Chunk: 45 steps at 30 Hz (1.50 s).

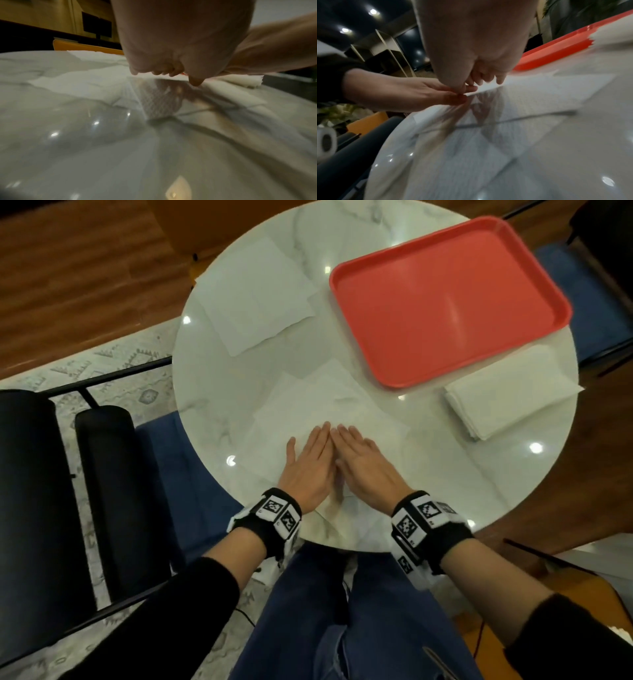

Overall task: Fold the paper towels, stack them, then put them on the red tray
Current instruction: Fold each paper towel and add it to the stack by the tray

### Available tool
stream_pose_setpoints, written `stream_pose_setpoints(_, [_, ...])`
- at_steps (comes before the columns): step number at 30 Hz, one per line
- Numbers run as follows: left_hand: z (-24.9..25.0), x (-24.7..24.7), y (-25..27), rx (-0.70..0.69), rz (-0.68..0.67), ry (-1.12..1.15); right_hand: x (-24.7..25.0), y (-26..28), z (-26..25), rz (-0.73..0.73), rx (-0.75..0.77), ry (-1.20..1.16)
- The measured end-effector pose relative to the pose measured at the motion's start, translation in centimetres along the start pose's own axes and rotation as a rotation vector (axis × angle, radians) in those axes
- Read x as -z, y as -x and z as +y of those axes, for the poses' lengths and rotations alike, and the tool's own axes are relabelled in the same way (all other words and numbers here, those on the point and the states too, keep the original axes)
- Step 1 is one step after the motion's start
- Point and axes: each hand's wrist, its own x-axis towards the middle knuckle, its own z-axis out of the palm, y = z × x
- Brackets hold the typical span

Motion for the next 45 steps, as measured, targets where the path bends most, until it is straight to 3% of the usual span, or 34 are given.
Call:
stream_pose_setpoints(5, [-1.0, -1.8, 0.1, 0.064, -0.016, -0.055, -0.8, 1.0, 2.4, -0.144, -0.074, 0.149])
stream_pose_setpoints(11, [-1.3, -1.4, 0.1, 0.076, 0.008, -0.092, 0.4, 3.0, 5.6, -0.128, -0.225, 0.206])
stream_pose_setpoints(16, [-0.8, -0.1, -0.2, 0.065, 0.354, -0.050, 0.8, 2.8, 4.7, -0.116, -0.272, 0.251])
stream_pose_setpoints(21, [-1.0, 2.0, -1.3, 0.156, 0.246, -0.020, 2.6, 1.7, 3.6, -0.044, -0.248, 0.154])
stream_pose_setpoints(29, [0.2, 3.2, -2.6, 0.287, 0.046, 0.038, 4.6, 1.4, 4.5, -0.104, -0.199, 0.098])
stream_pose_setpoints(33, [0.8, 3.9, -2.3, 0.280, 0.014, 0.134, 5.8, 1.1, 5.1, -0.106, -0.191, 0.036])
stream_pose_setpoints(36, [2.3, 5.5, -2.0, 0.214, 0.013, 0.275, 7.3, 1.1, 5.7, -0.155, -0.185, -0.042])
stream_pose_setpoints(39, [4.1, 8.1, -1.8, 0.131, 0.053, 0.614, 9.5, 1.7, 7.8, -0.121, -0.192, -0.138])
stream_pose_setpoints(45, [6.4, 11.8, -2.3, 0.152, 0.203, 0.916, 15.1, 5.3, 13.7, 0.174, -0.261, -0.857])
